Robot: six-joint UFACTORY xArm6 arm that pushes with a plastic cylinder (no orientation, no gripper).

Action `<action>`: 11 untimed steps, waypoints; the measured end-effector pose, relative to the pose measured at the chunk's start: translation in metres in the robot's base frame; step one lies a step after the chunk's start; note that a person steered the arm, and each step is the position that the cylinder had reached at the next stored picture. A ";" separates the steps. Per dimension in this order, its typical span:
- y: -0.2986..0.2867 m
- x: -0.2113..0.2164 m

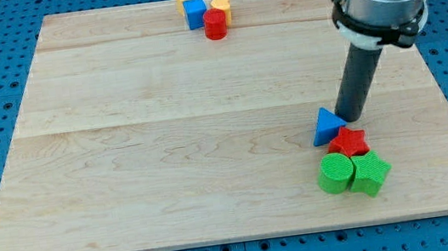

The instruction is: Push the yellow hexagon left to the blue cube at top center

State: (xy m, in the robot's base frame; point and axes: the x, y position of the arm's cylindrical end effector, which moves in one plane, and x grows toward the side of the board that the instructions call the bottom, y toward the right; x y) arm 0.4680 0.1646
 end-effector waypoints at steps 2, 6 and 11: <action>0.001 -0.144; -0.131 -0.275; -0.296 -0.196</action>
State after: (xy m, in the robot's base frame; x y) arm 0.2721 -0.1313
